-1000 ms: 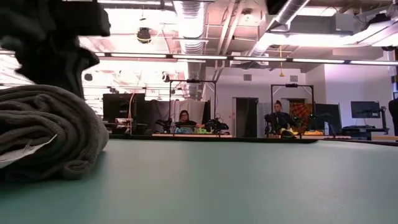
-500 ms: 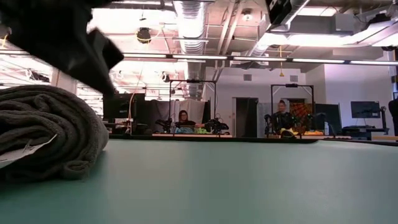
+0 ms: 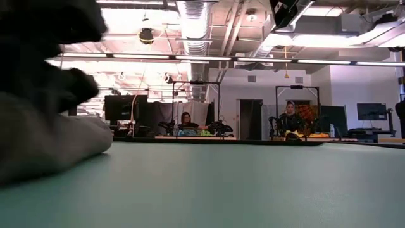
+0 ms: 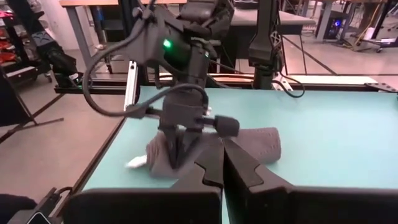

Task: Roll towel
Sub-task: Roll the gray towel

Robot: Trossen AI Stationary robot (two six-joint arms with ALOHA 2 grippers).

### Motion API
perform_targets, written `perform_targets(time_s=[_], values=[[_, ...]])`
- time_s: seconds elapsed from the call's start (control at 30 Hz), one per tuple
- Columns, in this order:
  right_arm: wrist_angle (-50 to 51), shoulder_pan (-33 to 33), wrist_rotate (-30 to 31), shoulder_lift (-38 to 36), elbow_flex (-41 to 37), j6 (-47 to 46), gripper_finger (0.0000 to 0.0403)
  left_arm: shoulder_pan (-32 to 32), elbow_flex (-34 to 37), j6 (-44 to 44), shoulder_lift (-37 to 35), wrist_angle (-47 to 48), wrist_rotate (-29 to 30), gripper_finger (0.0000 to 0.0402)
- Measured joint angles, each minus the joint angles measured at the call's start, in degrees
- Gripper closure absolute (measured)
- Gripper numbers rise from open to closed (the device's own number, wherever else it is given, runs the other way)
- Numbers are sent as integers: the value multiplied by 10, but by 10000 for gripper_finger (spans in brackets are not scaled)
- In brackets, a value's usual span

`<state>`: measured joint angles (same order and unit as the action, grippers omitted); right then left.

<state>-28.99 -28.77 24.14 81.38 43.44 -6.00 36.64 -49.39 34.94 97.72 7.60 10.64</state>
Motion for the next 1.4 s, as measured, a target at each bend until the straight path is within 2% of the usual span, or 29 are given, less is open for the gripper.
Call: perform_targets(time_s=[0.17,0.37,0.6,0.87,1.1,1.4], values=[[4,4,0,0,0,0,383,36,1,8,-38,46,-14,401],[4,8,0,0,0,0,383,64,1,22,-63,44,48,401],[4,7,-1,0,0,0,383,42,1,-34,-67,-15,71,401],[4,3,-3,0,0,0,383,17,1,-57,-57,-26,36,402],[17,-9,-3,0,1,0,383,31,26,23,-31,-20,27,402],[31,-17,-4,1,1,4,383,64,24,104,-33,5,20,401]])
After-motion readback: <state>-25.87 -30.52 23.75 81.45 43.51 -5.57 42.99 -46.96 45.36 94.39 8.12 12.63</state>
